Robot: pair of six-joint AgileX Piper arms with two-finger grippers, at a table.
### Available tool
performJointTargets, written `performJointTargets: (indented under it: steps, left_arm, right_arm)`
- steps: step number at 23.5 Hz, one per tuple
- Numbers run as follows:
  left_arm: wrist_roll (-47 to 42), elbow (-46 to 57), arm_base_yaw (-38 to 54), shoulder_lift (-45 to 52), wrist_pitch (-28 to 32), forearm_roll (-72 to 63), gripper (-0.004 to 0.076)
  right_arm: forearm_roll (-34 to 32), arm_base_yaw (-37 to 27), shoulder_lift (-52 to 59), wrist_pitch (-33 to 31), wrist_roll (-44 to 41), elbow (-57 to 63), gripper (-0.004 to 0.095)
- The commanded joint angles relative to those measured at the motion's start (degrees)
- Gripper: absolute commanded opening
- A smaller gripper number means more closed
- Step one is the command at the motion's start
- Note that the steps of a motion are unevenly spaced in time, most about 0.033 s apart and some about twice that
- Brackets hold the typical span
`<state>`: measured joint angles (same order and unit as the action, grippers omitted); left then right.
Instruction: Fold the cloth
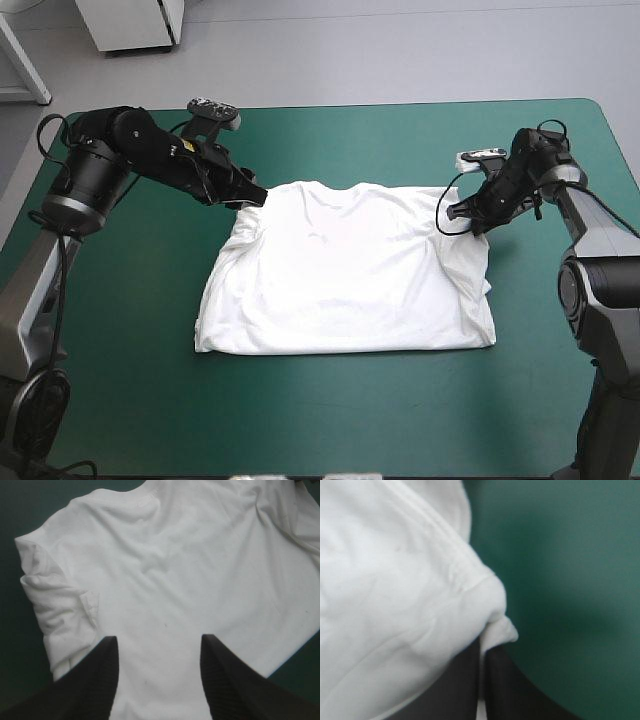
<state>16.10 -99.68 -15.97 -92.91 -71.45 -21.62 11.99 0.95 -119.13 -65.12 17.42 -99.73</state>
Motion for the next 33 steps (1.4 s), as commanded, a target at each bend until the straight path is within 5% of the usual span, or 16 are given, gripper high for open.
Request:
performJointTargets:
  steps: [1, 11, 18, 28, 33]
  left_arm:
    - [0.0, -1.4, -0.2, 3.7, -0.6, 0.9, 0.0375]
    - [-0.3, -1.4, -0.2, 4.2, -1.2, 1.7, 0.0375]
    - [-0.2, -1.4, -0.2, 4.3, -1.5, 2.2, 0.0375]
    - [-0.9, -1.4, -0.2, 8.0, -2.3, 8.1, 0.0375]
    - [-3.4, 1.3, -0.2, 11.7, -2.3, 13.8, 0.0375]
  right_arm:
    - [5.7, 0.1, 5.1, -2.1, 2.1, -2.3, -0.0011]
    - [6.1, 10.2, 6.4, -0.4, 3.8, -2.4, -0.0011]
    - [5.8, 10.6, 1.7, 0.3, 5.3, -2.6, -0.0009]
    - [4.5, 10.5, 5.9, -6.4, 5.8, -6.6, 0.0392]
    - [-0.8, 10.1, 10.3, -6.4, 1.5, -6.3, 0.0433]
